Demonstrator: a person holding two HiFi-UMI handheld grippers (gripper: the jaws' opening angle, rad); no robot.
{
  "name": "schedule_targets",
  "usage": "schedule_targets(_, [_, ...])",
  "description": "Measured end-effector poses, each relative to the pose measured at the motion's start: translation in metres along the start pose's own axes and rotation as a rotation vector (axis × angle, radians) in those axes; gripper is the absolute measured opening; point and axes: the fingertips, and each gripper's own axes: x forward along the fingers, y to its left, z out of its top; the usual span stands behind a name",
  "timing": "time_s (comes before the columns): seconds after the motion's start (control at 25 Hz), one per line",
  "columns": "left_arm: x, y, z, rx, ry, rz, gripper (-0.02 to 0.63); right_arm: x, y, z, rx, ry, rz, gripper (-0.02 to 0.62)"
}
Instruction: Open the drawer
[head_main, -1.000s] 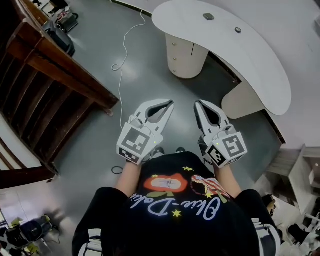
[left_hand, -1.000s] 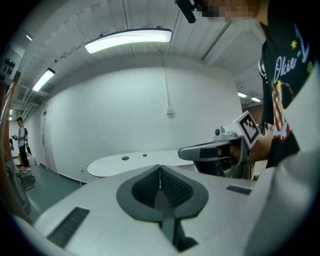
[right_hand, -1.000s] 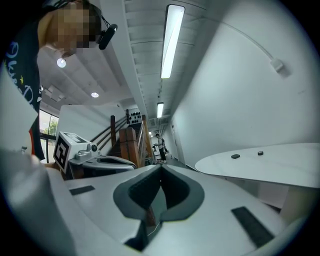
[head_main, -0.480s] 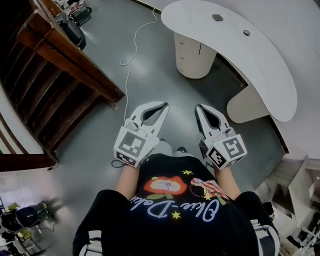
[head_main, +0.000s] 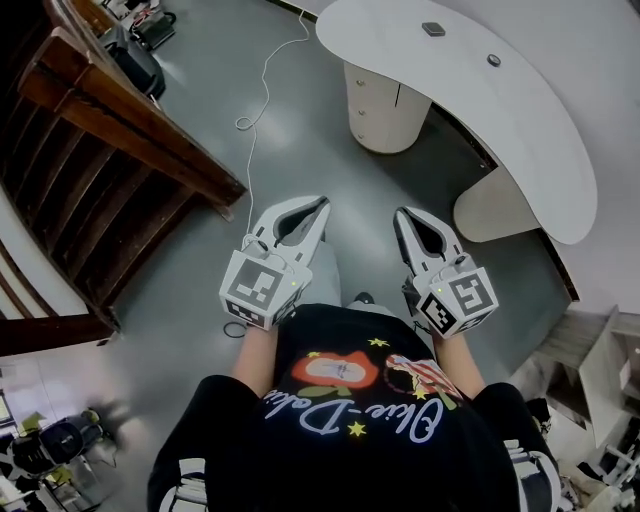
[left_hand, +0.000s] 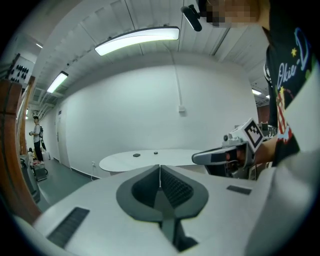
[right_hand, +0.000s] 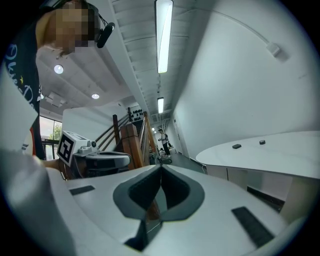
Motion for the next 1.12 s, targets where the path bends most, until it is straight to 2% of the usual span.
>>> schedule_targets(0.28, [0.051,0.045,0.01,-0.013,-0.035,-0.058,0.006,0.047,-0.037,0.012,-0.014,0.0,-0.04,0.002])
schedule_targets(0.72, [0.104,0.14,0.008,-0.029,-0.037,-0.103,0.006,0.142,-0.071,0.026,-0.027,0.014,-0.082,0.002])
schedule_targets(1.12, [0.147,0.198,0.011,-0.035,-0.024,-0.183,0.006,0.2,-0.101,0.04,-0.024,0.029,-0.152,0.002])
